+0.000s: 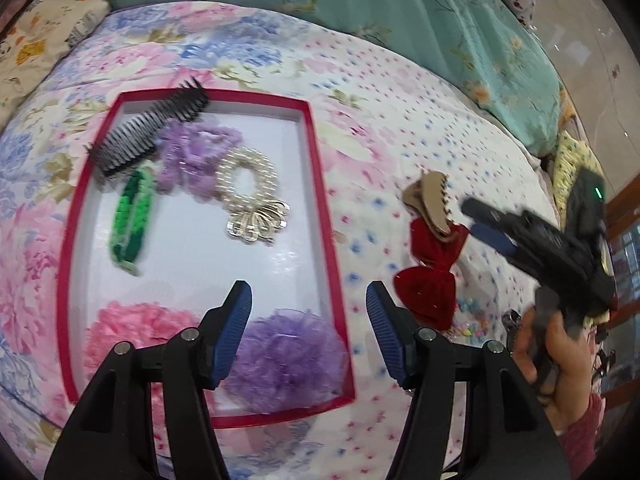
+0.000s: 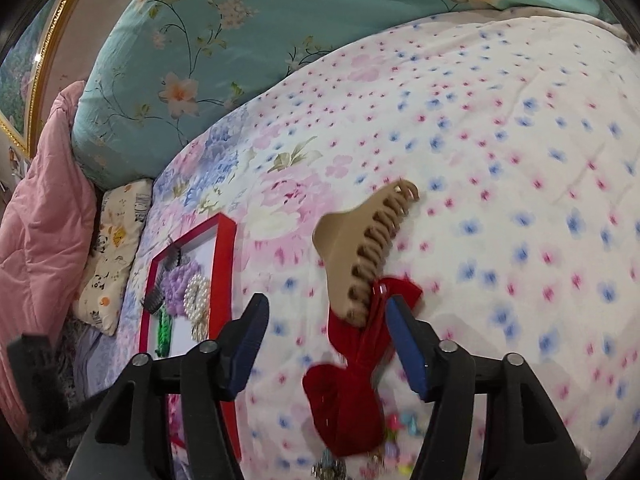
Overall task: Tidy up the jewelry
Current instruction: 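Grasp the beige claw clip with the right tool while the left tool reaches the red velvet bow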
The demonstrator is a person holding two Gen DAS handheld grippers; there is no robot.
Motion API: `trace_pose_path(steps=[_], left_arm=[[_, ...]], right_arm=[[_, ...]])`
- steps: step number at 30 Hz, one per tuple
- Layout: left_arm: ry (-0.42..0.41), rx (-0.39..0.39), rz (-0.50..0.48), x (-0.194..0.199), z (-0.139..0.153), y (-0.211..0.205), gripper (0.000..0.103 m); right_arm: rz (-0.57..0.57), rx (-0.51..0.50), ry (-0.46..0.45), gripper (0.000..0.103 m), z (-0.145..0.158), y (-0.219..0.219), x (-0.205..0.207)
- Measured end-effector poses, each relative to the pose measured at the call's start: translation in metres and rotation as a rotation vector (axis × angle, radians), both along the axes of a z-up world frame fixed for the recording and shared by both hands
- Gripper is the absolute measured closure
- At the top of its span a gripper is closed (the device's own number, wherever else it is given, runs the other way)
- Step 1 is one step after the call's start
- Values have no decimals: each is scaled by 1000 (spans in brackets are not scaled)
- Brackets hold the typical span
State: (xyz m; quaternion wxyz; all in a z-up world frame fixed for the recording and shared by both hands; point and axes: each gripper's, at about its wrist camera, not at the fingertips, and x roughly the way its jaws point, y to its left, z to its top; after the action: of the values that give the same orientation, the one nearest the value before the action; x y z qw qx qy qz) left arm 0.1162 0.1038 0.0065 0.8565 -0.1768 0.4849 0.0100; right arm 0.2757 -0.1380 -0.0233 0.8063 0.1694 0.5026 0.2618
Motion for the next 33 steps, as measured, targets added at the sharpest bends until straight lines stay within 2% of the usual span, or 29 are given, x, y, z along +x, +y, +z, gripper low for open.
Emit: trace_pose_path(steps=[3, 10, 11, 13, 16, 21, 22, 24, 27, 33], left_arm=[[13, -6, -20, 4, -4, -9, 44], [37, -17, -60, 14, -12, -27, 44], [38, -16, -68, 16, -13, -30, 44], [42, -13, -89, 22, -14, -39, 44], [48, -11, -117, 30, -17, -51, 44], [67, -18, -181, 47, -25, -76, 44], [73, -19, -198, 52, -28, -84, 36], [76, -19, -221, 59, -31, -96, 28], [79, -19, -271, 71, -35, -117, 28], [123, 55, -317, 91, -56, -146, 28]], right_arm=[[5, -16, 6, 30, -5, 10, 16], [10, -63, 103, 29, -40, 34, 53], [2, -59, 104, 30, -43, 34, 56], [-11, -65, 88, 46, -42, 32, 56], [-7, -47, 73, 47, -39, 25, 56], [-37, 20, 37, 47, -19, -5, 46], [-44, 30, 32, 47, -15, -11, 45], [-65, 51, 13, 47, -4, -30, 38], [-95, 57, -2, 47, 6, -54, 28], [-167, 72, -9, 47, 13, -102, 7]])
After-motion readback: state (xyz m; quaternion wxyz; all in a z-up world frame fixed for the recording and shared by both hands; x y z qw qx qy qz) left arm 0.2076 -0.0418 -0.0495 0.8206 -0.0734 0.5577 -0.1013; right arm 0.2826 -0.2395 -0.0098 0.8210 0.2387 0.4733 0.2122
